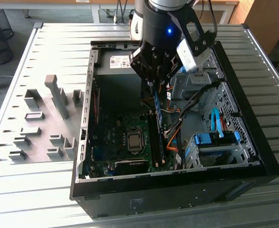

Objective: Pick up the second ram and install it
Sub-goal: 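Insert the second ram into the second slot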

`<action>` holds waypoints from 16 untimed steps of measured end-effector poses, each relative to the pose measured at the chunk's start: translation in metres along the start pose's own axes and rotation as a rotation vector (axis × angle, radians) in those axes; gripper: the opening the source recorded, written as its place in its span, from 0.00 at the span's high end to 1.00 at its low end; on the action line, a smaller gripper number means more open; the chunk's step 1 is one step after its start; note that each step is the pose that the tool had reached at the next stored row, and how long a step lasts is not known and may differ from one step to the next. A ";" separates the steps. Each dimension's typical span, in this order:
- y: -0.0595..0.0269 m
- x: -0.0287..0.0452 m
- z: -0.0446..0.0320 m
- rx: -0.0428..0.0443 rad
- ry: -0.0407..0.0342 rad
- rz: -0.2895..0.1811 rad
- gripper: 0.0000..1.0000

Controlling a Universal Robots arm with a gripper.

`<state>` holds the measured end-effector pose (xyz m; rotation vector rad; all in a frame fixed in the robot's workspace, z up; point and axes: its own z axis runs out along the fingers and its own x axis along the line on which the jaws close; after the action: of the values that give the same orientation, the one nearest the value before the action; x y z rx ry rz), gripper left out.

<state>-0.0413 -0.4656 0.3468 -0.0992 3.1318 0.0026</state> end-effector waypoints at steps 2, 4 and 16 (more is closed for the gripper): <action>0.0000 0.0000 0.0017 0.0000 0.0000 0.002 0.86; 0.0000 0.0000 0.0041 0.0000 0.0000 0.002 0.86; 0.0001 0.0000 0.0093 0.0003 -0.0001 0.004 0.86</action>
<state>-0.0412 -0.4655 0.3374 -0.0937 3.1318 0.0021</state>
